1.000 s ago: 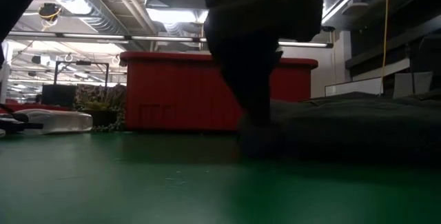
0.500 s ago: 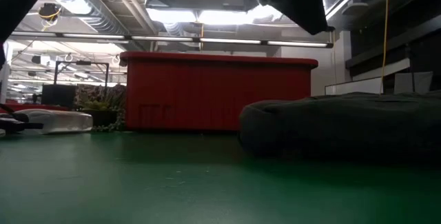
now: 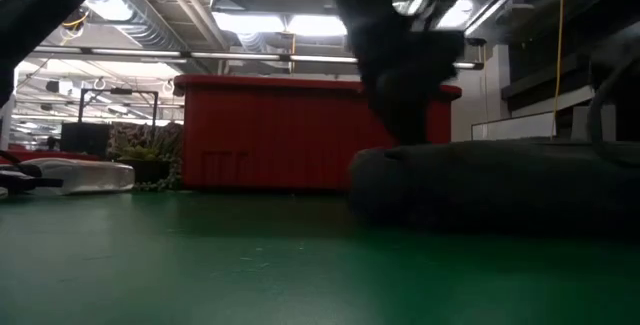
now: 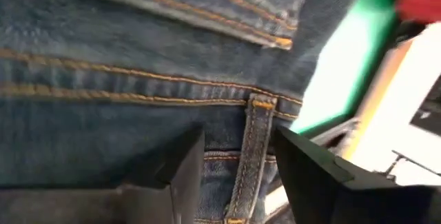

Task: Fold Laundry from Bin
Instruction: Fold the dark blue pants

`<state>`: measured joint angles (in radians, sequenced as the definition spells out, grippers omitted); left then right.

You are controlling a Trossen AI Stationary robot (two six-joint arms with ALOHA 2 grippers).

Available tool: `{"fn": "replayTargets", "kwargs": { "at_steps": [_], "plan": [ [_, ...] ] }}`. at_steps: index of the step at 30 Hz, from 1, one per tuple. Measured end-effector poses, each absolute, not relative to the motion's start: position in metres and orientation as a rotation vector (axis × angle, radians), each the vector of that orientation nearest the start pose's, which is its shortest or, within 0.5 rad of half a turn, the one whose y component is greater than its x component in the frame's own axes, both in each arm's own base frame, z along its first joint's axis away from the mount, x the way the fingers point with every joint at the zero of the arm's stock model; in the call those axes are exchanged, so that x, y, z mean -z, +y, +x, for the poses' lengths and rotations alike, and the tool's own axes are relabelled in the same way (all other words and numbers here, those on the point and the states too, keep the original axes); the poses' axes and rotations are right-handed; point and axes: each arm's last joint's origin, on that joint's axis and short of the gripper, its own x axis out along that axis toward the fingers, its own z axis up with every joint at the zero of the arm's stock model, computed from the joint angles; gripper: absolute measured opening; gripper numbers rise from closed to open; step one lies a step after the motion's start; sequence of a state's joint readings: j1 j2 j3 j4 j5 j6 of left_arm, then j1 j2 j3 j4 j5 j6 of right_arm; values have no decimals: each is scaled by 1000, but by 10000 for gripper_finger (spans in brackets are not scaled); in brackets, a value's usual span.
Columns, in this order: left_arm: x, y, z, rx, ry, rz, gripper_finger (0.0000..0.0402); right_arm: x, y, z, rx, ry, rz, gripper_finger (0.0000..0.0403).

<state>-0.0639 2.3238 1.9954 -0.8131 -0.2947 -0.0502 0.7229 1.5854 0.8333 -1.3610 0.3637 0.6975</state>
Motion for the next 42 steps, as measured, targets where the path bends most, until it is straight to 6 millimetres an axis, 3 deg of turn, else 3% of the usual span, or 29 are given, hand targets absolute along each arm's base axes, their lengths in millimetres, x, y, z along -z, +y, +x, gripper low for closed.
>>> {"fn": "replayTargets", "kwargs": {
  "at_steps": [5,12,18,26,29,36,42],
  "plan": [
    [-148,0,479,-245,1187,64,91,-134,111,143,327,1704,-549,179],
    [-134,7,475,-199,1179,-2,91,-133,113,144,315,1701,-538,179],
    [-156,3,484,-187,1144,-2,91,-153,119,150,333,1747,-564,179],
    [-216,-3,502,-165,955,-11,91,-187,128,162,353,1744,-608,179],
    [-229,-2,506,-169,902,-15,91,-198,130,166,368,1709,-638,179],
    [-231,1,517,-200,773,-14,91,-204,133,175,394,1556,-690,179],
    [-207,3,522,-207,742,48,91,-202,136,183,417,1399,-712,179]
  ]
}}
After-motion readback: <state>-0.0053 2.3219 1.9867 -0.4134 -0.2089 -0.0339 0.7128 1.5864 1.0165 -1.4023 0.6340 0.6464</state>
